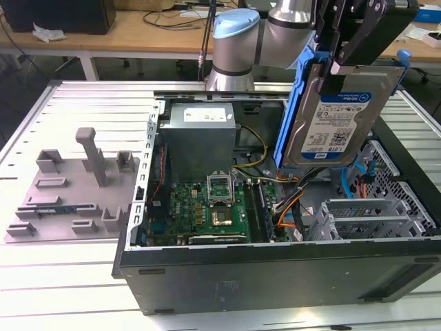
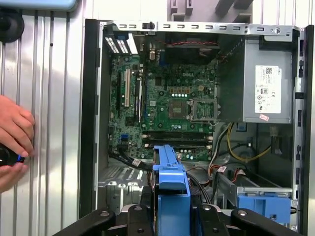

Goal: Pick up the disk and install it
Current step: 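Insert the disk into the insertion slot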

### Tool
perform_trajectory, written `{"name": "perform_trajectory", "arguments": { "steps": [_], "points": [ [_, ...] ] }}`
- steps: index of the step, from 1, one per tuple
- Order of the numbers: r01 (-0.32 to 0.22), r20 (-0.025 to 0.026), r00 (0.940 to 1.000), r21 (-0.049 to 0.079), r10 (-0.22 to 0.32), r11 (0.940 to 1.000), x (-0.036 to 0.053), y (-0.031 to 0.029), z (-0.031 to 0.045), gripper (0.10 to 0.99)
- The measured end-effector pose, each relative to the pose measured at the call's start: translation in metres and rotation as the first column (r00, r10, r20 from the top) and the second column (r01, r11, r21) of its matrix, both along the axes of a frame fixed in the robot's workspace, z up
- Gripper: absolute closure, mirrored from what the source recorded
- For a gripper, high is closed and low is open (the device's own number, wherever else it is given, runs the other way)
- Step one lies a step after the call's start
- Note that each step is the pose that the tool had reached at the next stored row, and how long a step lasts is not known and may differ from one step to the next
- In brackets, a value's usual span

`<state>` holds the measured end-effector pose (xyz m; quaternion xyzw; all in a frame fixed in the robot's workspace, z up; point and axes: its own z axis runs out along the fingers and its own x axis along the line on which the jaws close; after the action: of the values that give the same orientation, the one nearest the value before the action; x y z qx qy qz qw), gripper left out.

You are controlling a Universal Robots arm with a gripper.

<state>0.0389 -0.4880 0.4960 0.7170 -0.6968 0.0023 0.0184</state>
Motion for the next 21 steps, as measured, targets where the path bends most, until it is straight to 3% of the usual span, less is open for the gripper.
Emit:
{"name": "perform_trajectory", "arguments": {
  "steps": [9, 12, 13, 16, 21],
  "points": [
    [0.0, 0.0, 1.0, 0.0, 0.0, 1.0, 0.0017, -0.0006, 0.0, 0.718],
    [0.0, 0.0004, 1.0, 0.01, 0.0, 1.0, 0.0004, -0.0017, 0.0, 0.718],
    [0.0, 0.0011, 1.0, 0.014, 0.0, 0.9999, -0.0003, -0.0022, 0.0, 0.718],
    [0.0, 0.011, 0.9999, 0.023, 0.0, 0.9997, -0.0016, -0.0062, -0.0002, 0.718],
    [0.006, 0.0119, 0.9999, 0.023, -0.006, 0.9997, -0.0018, -0.0093, -0.0005, 0.718]
  ]
}}
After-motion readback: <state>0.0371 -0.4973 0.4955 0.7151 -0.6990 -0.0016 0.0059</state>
